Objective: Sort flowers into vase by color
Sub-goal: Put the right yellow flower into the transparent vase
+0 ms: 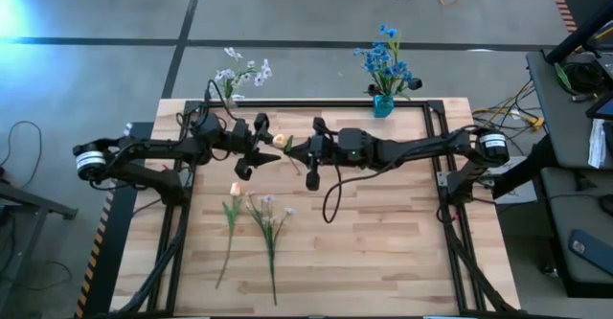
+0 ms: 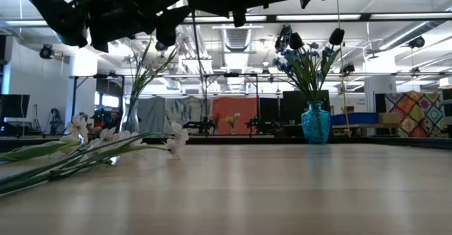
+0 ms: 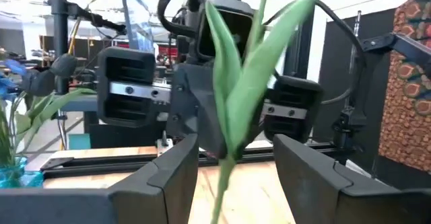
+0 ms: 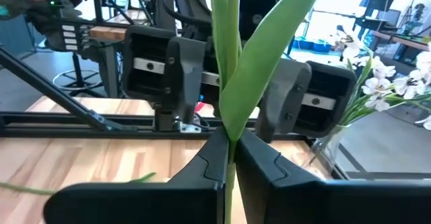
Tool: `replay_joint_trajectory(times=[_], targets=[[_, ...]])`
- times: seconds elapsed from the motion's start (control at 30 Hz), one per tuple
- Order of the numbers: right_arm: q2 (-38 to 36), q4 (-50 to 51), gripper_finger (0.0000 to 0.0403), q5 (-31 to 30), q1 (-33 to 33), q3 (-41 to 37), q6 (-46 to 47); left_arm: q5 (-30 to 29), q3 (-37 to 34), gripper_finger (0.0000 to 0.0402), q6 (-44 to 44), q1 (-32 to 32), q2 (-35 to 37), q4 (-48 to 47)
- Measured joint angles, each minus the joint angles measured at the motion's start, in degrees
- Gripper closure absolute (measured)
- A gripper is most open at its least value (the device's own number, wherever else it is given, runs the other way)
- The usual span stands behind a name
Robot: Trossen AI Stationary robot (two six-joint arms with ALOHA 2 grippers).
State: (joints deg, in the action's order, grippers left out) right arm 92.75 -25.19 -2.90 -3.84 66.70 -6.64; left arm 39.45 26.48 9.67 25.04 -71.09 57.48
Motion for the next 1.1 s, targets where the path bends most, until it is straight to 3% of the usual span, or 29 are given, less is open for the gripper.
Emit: replay_joint_trajectory(times=[0.27, 0.7, 0.93, 1.1], targets=[[1.19, 0.03, 0.039, 0.39, 0.04, 0.0, 0.63, -2.5, 0.88, 0.0224, -0.07, -0.26, -0.76, 0.19], [1.33, 0.09, 0.039, 0.55, 0.04, 0.0, 2.01, 4.91, 6.86, 0.0235, 1.63, -0.86, -6.34, -0.37], [1.33, 1.72, 0.0387, -0.17, 0.04, 0.0, 2.63, 5.55, 9.26, 0.0301, 2.4, -0.87, -8.21, -0.09], [0.98, 6.4, 0.0343, -5.48, 0.04, 0.0, 2.28, 4.65, 9.38, 0.0382, 2.23, -0.7, -6.24, -0.23]])
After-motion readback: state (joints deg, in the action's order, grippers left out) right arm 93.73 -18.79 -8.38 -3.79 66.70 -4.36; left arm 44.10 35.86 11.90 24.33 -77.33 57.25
